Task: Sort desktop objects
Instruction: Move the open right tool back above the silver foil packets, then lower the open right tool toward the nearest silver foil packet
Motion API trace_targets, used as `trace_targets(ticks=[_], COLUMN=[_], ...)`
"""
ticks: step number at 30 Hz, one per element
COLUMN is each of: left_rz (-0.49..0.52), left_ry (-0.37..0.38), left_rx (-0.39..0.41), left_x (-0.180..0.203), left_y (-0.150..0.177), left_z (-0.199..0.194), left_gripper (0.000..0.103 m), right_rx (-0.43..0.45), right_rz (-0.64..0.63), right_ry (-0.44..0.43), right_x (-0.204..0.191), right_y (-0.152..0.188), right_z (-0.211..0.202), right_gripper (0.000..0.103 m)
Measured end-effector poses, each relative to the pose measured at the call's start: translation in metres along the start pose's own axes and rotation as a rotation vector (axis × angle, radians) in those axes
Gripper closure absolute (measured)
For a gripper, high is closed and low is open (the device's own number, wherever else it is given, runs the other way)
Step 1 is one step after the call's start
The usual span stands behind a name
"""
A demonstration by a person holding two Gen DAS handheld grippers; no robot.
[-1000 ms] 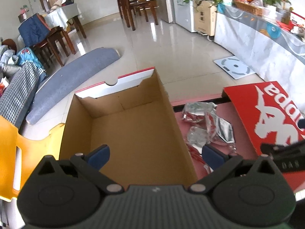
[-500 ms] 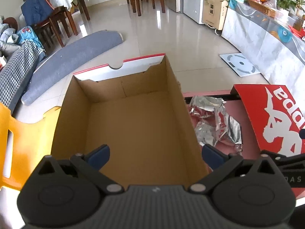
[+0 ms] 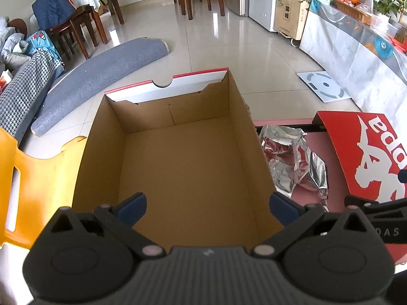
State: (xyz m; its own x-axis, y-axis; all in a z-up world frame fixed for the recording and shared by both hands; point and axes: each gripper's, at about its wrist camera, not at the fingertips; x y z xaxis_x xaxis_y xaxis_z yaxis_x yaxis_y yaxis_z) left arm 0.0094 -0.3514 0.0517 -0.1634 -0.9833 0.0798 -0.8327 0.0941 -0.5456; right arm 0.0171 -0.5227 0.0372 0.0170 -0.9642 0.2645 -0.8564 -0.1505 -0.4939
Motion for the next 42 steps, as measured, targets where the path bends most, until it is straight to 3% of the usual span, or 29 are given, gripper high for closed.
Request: trace_targets(ticks=[42], left_rz=[-0.032], left_ry=[0.015], left_rx=[-0.057], left_x=[0.001], left_y=[0.001], left_z=[0.010], left_gripper=[0.000], right_rx=[-0.047], right_rz=[0.001], right_ry=[0.075], right_x=[-0.008], right_y=[-0.004], right_z=[0.006], right_gripper=[0.000])
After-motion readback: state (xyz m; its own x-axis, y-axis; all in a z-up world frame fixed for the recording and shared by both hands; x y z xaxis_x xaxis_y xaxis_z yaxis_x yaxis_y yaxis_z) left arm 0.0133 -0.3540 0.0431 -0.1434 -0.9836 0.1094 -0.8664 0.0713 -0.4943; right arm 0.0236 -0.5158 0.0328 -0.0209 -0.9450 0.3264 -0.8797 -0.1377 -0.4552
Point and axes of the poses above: each gripper's, at about its wrist camera, not at the fingertips, and z roughly the way its jaws point, x to its right, y to its underside, and after that the axes turned 10 degrees about y, right-handed
